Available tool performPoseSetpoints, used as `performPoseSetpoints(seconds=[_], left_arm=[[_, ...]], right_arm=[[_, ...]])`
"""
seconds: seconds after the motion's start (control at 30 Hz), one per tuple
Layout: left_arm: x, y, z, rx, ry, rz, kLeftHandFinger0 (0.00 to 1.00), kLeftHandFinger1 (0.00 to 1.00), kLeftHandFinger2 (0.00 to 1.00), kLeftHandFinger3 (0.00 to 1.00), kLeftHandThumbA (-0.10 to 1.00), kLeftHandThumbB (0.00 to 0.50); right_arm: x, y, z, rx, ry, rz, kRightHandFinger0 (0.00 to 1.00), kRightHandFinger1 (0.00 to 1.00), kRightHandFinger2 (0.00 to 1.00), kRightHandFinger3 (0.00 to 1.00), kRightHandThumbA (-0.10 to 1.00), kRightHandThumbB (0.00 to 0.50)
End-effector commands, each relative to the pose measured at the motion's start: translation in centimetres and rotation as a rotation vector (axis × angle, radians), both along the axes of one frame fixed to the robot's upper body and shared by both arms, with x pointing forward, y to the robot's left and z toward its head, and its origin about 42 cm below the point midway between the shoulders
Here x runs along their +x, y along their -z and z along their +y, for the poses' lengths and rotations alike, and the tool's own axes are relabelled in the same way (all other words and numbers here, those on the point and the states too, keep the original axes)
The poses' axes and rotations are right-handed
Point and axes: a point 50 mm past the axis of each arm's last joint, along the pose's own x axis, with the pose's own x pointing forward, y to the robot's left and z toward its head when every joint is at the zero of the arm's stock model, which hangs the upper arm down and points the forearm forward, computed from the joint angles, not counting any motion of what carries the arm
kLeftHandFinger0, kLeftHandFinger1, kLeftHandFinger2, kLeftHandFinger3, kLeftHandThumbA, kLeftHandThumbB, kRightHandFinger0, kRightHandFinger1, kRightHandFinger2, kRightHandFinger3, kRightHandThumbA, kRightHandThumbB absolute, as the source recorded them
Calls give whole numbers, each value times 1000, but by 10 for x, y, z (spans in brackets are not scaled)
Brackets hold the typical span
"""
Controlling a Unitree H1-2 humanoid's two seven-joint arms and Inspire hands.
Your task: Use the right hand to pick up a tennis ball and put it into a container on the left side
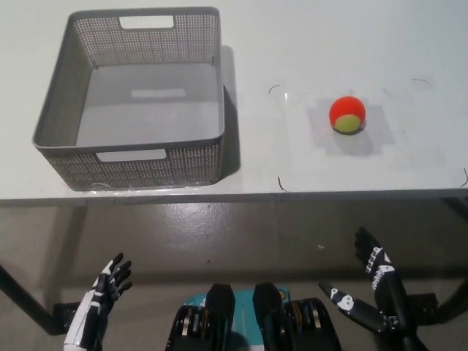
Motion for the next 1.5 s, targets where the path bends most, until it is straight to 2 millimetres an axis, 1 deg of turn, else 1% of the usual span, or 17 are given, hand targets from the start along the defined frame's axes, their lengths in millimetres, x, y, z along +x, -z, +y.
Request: performPoseSetpoints(seconds=[0.0, 0.1, 0.17, 0.2, 0.27, 0.33, 0.43, 0.5, 0.57, 0.6, 0.7, 0.73, 0.87, 0.93, 1.0, 1.1, 1.47], left_arm=[[6, -8, -2, 15, 66, -54, 1000, 1000, 1000, 1000, 1000, 208], [5, -7, -5, 21, 98, -45, 1000, 1000, 1000, 1000, 1000, 256], [4, -5, -6, 22, 108, -51, 1000, 1000, 1000, 1000, 1000, 260], [4, -4, -6, 22, 110, -53, 1000, 1000, 1000, 1000, 1000, 262], [4, -3, -7, 20, 110, -50, 1000, 1000, 1000, 1000, 1000, 265], [5, -4, -5, 23, 109, -53, 1000, 1000, 1000, 1000, 1000, 267], [4, -4, -4, 22, 113, -50, 1000, 1000, 1000, 1000, 1000, 280], [4, -4, -4, 16, 121, -52, 1000, 1000, 1000, 1000, 1000, 275], [4, -4, -4, 20, 125, -51, 1000, 1000, 1000, 1000, 1000, 276], [3, -3, -3, 23, 123, -48, 1000, 1000, 1000, 1000, 1000, 287], [2, -3, -2, 25, 120, -45, 1000, 1000, 1000, 1000, 1000, 281], [2, -3, -1, 24, 122, -42, 1000, 1000, 1000, 1000, 1000, 281], [3, -2, -1, 21, 120, -45, 1000, 1000, 1000, 1000, 1000, 270], [3, -1, -1, 24, 120, -46, 1000, 1000, 1000, 1000, 1000, 265], [3, -1, -2, 28, 122, -47, 1000, 1000, 1000, 1000, 1000, 286], [3, -2, 1, 26, 120, -40, 1000, 1000, 1000, 1000, 1000, 285], [3, -3, 1, 25, 126, -48, 1000, 1000, 1000, 1000, 1000, 291]], right_arm=[[0, -32, -10, -28, 43, -154, 1000, 1000, 1000, 1000, 937, 187], [2, -54, -13, -52, 73, -211, 1000, 1000, 1000, 1000, 932, 190], [3, -67, -17, -88, 75, -247, 1000, 1000, 1000, 1000, 957, 194], [6, -78, -20, -142, 81, -282, 1000, 1000, 1000, 1000, 1000, 233], [9, -100, -25, -262, 80, -306, 1000, 1000, 1000, 1000, 1000, 302], [15, -116, -29, -333, 63, -310, 1000, 1000, 1000, 1000, 1000, 323], [32, -157, -37, -439, 42, -338, 1000, 1000, 1000, 1000, 1000, 396], [41, -174, -38, -506, 42, -345, 1000, 1000, 1000, 1000, 1000, 444], [54, -199, -41, -632, 35, -361, 1000, 1000, 1000, 1000, 1000, 447], [68, -222, -44, -755, 7, -347, 1000, 1000, 1000, 1000, 1000, 422], [89, -250, -45, -883, -29, -305, 1000, 1000, 1000, 1000, 1000, 412], [98, -259, -46, -889, -43, -282, 1000, 1000, 1000, 1000, 1000, 424], [128, -286, -43, -932, -64, -229, 1000, 1000, 1000, 1000, 1000, 404], [147, -299, -41, -990, -64, -189, 1000, 1000, 1000, 1000, 1000, 432], [170, -312, -39, -1014, -61, -154, 1000, 1000, 1000, 1000, 1000, 446], [198, -323, -35, -1056, -54, -113, 1000, 1000, 1000, 1000, 1000, 469], [279, -357, -14, -1096, -67, 47, 1000, 1000, 1000, 1000, 1000, 440]])
